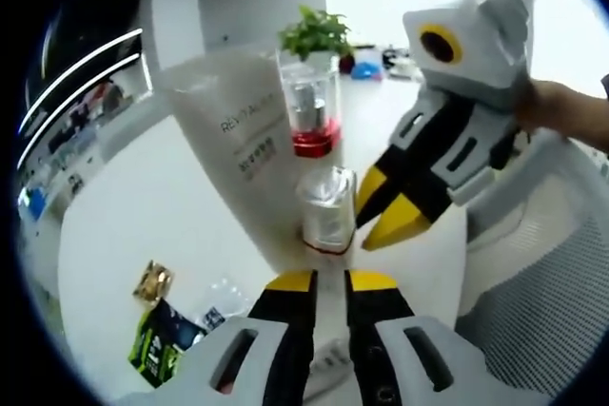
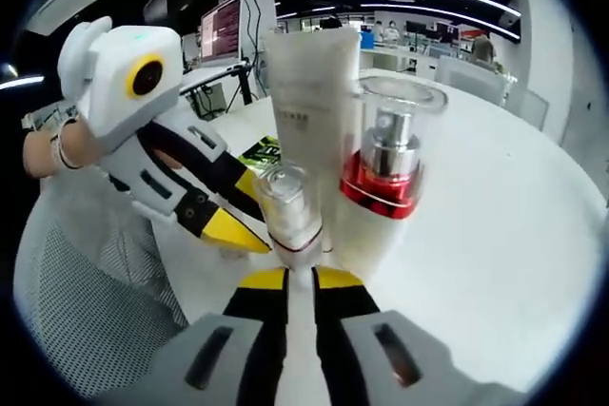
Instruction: Arrange the skincare products in the storage area until every visible bottle or jar stands upright without overlapping.
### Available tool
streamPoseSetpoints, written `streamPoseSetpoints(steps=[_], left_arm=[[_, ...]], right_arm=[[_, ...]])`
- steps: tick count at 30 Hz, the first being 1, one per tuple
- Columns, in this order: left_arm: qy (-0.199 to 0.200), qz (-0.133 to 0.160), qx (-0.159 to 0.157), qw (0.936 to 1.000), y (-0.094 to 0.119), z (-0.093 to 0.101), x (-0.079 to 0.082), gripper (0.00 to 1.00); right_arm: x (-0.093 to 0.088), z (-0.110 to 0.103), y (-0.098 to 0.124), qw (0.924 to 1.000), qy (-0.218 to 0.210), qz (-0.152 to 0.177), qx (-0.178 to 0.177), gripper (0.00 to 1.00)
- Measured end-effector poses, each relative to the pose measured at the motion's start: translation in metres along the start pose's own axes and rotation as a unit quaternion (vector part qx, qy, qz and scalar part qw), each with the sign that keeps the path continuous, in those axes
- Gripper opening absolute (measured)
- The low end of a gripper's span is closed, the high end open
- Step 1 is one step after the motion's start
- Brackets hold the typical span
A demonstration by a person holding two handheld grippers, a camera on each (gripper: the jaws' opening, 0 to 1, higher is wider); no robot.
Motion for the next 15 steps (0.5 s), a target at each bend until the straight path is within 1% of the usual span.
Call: streamPoseSetpoints(steps=[7, 15], left_arm=[[0.002, 0.001, 0.012, 0.9999, 0.0004, -0.0036, -0.0001, 0.06], [0.008, 0.0, 0.016, 0.9998, -0.0017, -0.0046, -0.0006, 0.06]], right_arm=[[0.0053, 0.0019, 0.0011, 0.9999, -0.003, 0.01, -0.009, 0.08], [0.0051, -0.0005, 0.0052, 1.0, 0.002, 0.006, -0.006, 0.08]])
Point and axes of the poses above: the point that each gripper's makers call its tool centre point, and the gripper's own axes: y roughly backward along the fingers, z roughly to its right, x roughly out of its top, the point moved 2 cm from there along y, roughly backward along the fingers, and after that the axes turned 10 degrees about z, right-handed, at the moved point
